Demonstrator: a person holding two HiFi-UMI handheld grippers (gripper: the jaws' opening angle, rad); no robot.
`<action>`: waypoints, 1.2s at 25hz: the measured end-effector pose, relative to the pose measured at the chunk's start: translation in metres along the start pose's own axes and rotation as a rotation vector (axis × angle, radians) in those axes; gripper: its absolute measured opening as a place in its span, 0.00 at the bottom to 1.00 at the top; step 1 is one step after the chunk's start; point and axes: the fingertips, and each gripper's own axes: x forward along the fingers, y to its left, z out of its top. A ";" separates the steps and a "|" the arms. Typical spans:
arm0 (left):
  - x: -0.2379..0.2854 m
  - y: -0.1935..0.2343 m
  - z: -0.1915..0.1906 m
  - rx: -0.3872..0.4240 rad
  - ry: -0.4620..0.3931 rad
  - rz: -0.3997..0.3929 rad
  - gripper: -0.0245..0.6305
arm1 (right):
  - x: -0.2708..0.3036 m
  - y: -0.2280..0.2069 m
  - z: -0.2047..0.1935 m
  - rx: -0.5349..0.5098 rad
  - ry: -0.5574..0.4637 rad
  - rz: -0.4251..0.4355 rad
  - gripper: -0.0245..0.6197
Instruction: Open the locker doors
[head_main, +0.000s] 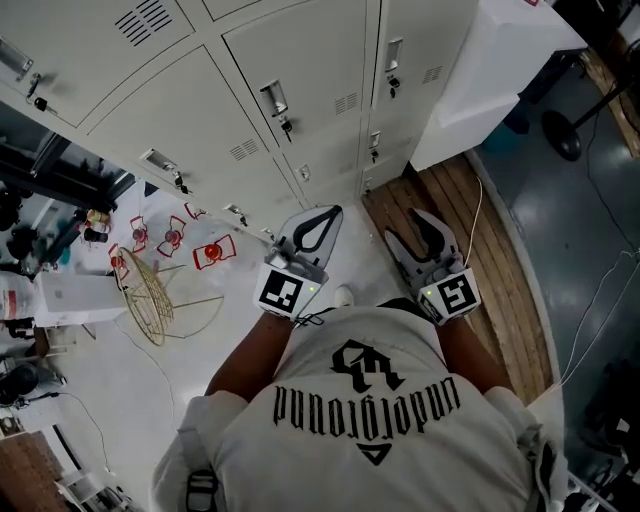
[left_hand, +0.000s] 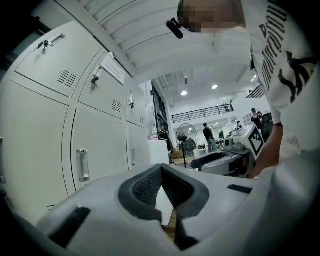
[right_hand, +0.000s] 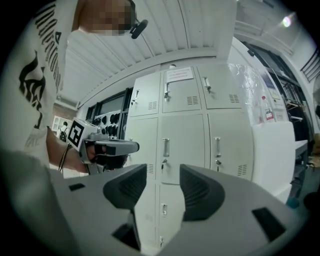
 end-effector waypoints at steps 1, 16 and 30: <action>0.002 0.006 0.000 0.001 -0.002 0.002 0.05 | 0.005 -0.003 0.001 -0.002 -0.003 -0.003 0.37; 0.083 0.073 0.004 0.003 0.010 0.103 0.05 | 0.091 -0.102 0.014 -0.016 -0.033 0.110 0.37; 0.176 0.116 0.004 0.017 0.026 0.220 0.05 | 0.171 -0.200 0.020 -0.018 -0.009 0.300 0.39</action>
